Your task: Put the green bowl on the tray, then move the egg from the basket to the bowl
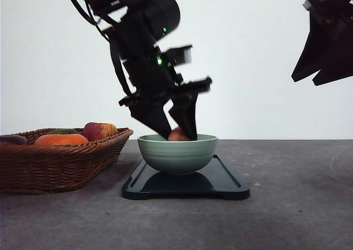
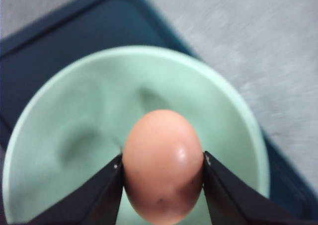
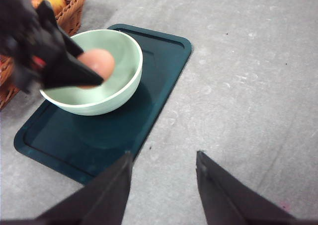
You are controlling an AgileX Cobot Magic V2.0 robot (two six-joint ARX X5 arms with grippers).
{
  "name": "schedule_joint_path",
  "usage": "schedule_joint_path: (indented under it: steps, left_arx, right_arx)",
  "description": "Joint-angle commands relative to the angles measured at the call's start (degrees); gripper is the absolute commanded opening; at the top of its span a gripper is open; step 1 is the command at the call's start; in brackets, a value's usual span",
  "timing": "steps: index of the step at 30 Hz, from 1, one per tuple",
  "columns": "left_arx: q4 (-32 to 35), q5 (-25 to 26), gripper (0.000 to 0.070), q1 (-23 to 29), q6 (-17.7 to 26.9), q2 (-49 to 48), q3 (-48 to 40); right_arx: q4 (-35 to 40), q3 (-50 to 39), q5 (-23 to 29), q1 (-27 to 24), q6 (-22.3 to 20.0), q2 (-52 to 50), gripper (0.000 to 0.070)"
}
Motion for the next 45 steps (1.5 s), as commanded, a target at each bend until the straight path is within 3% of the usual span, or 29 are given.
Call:
schedule_joint_path:
  steps: [1,23,25,28,32,36,42,45]
  left_arx:
    - [1.1,-0.9,0.0228,-0.6,0.4,1.4,1.1]
    - [1.4,-1.3,0.0232,-0.3,1.1,4.0,1.1]
    - [1.4,-1.3,0.0277,-0.3,1.1,4.0,1.1]
    - [1.3,-1.3,0.0417,-0.3,1.0,4.0,1.1]
    - [0.7,-1.3,0.0434,-0.3,1.0,3.9,1.3]
    - [-4.6,-1.3,0.0434,-0.3,1.1,3.8,4.9]
    - [-18.8,-1.3,0.0433,0.7,1.2,3.7,16.0]
    - [-21.5,-0.4,0.0433,1.5,1.2,1.5,18.0]
  right_arx:
    - [0.2,0.4,0.0,0.3,0.5,0.4,0.0253]
    - [0.3,0.4,0.0,0.3,0.5,0.4,0.0253]
    - [0.2,0.4,0.0,0.3,0.6,0.4,0.0253]
    - [0.2,0.4,0.0,0.3,0.6,0.4,0.0253]
    - [0.3,0.4,0.0,0.3,0.5,0.4,0.0253]
    - [0.3,0.4,0.0,0.3,0.5,0.4,0.0253]
    - [0.2,0.4,0.0,0.3,0.5,0.4,0.0253]
    - [0.1,0.4,0.0,0.3,0.5,0.4,0.0253]
